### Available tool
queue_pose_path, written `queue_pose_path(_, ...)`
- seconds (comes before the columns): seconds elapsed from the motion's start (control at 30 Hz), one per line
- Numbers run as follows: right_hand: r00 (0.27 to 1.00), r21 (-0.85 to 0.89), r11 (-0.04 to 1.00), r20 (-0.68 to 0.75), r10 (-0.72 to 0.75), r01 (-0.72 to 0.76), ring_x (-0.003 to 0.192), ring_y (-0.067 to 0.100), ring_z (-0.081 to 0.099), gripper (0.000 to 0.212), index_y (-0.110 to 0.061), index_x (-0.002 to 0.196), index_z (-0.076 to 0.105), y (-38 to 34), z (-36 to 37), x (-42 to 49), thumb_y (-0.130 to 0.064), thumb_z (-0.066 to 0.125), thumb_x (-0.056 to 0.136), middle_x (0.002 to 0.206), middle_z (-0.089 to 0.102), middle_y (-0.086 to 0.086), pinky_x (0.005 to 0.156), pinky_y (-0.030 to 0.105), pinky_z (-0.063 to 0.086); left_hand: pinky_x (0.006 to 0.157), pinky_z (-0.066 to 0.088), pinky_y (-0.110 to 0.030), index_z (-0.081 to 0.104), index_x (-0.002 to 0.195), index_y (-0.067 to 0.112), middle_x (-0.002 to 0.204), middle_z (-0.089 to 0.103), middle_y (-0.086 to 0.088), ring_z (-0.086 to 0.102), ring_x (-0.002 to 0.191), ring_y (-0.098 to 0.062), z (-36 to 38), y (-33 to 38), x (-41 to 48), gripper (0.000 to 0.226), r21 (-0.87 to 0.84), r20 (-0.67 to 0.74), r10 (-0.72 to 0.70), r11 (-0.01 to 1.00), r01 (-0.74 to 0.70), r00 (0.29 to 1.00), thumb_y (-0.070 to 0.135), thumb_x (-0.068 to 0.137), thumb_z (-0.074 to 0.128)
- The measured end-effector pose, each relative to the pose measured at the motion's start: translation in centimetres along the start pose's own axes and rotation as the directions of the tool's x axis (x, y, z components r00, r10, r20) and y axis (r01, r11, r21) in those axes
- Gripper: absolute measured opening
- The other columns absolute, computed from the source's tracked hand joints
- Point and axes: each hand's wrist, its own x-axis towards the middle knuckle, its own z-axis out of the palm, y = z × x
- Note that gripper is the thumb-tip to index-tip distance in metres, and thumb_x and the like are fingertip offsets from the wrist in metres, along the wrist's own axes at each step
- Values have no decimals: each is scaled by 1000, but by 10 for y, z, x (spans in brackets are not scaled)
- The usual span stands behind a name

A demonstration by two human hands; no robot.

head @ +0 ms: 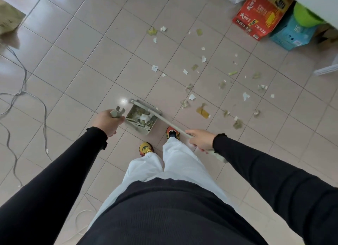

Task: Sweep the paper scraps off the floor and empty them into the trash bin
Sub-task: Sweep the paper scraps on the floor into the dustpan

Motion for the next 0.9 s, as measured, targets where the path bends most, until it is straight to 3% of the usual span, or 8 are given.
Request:
queue_pose_path(0.1,997,30,1000,-71,4,-2,42,10,49,59,-36,148,35,7,12,-5,-18,38,92,89,65,5,38,20,41,43,40,-25,64,85,22,62,51,-1,49,46,-17,-1,0,2,2,8,16,15,1000,-16,1000,23,87,65)
queue_pose_path(0.2,988,0,1000,-151,9,-9,71,28,63,61,-38,148,32,-9,23,16,-18,34,91,113,64,10,60,35,57,41,39,-23,64,87,20,63,49,-2,47,45,-17,-2,-1,5,3,1,25,8,1000,-9,1000,23,87,65)
queue_pose_path(0.27,985,-79,997,-175,2,-17,87,33,64,54,-33,144,37,-23,30,35,-14,34,94,117,62,12,71,38,58,42,38,-23,64,86,20,63,49,-2,47,45,-18,-3,-2,6,3,12,30,11,1000,-11,999,23,86,66)
queue_pose_path(0.37,996,30,999,-88,24,-22,60,25,53,26,-16,117,49,-37,34,52,-9,34,96,90,55,12,48,31,47,44,38,-24,63,83,23,61,49,-2,47,44,-18,-5,-3,7,3,20,26,19,1000,-20,999,23,85,66)
queue_pose_path(0.47,998,223,975,-46,35,-24,41,13,42,42,-16,137,47,-29,26,40,-10,39,97,76,47,7,34,20,37,41,38,-24,63,83,23,60,50,-1,47,42,-17,-9,-3,10,2,22,34,34,999,-35,999,23,83,66)
queue_pose_path(0.63,996,276,961,-91,-5,30,41,8,41,61,-34,152,29,-6,36,9,-19,43,95,99,62,8,37,22,39,43,38,-24,65,86,23,62,50,-1,47,44,-17,-21,-5,9,6,37,43,38,999,-39,998,26,80,65)
queue_pose_path(0.8,975,228,973,-220,12,39,52,17,46,59,-32,153,27,-15,31,26,-19,39,97,116,56,3,45,28,44,42,39,-23,67,87,23,63,54,-1,48,45,-17,-44,-5,3,15,53,26,20,998,-22,999,31,74,65)
queue_pose_path(0.9,970,202,979,-243,28,23,65,19,52,59,-28,155,25,-20,26,38,-18,38,98,139,50,7,53,30,47,42,38,-22,68,85,21,62,50,-2,48,45,-19,-53,-3,2,17,82,40,7,997,-10,999,28,70,65)
